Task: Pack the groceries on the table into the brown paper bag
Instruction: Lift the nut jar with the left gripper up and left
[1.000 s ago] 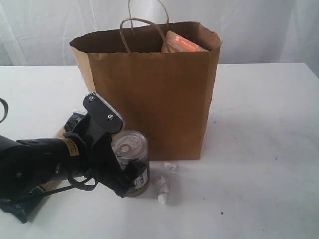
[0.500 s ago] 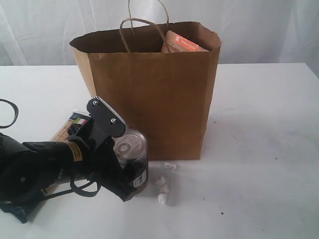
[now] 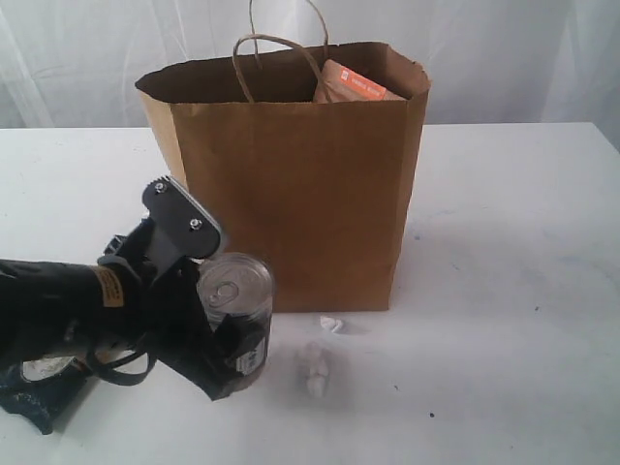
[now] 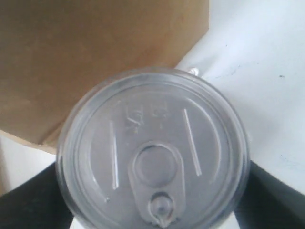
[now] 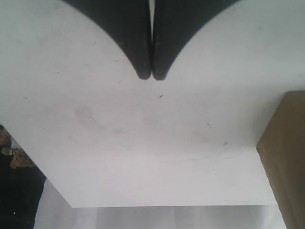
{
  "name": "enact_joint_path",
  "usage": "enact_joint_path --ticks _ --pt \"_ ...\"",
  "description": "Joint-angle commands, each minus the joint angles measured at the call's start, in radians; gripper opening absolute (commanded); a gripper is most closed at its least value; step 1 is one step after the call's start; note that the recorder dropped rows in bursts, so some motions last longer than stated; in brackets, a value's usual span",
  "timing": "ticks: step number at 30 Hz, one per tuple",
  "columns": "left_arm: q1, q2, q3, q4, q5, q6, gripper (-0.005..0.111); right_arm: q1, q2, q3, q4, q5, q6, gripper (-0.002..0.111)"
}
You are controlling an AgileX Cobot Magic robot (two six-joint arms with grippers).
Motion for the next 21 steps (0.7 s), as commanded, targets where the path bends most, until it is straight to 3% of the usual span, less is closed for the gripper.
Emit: enact_joint_path --ticks 1,7,14,21 --pt "-0.007 -0.126 -0.002 0.003 0.021 -0.011 0.0 0.001 -0.004 -0.002 0.004 -0.007 0.0 0.0" --pt "-0.007 -0.279 -0.002 0.002 0.111 -0.093 0.0 0.001 -0.004 -0.002 0.004 -0.007 0.0 0.0" --pt "-0.007 -0.467 -0.005 0.002 0.332 -0.1 0.0 0.001 -0.004 -0.002 0.004 -0.007 0.0 0.0" --pt "-0.007 -0.645 -0.005 -0.001 0.305 -0.241 0.0 0.001 -0.004 -0.002 0.004 -0.007 0.0 0.0"
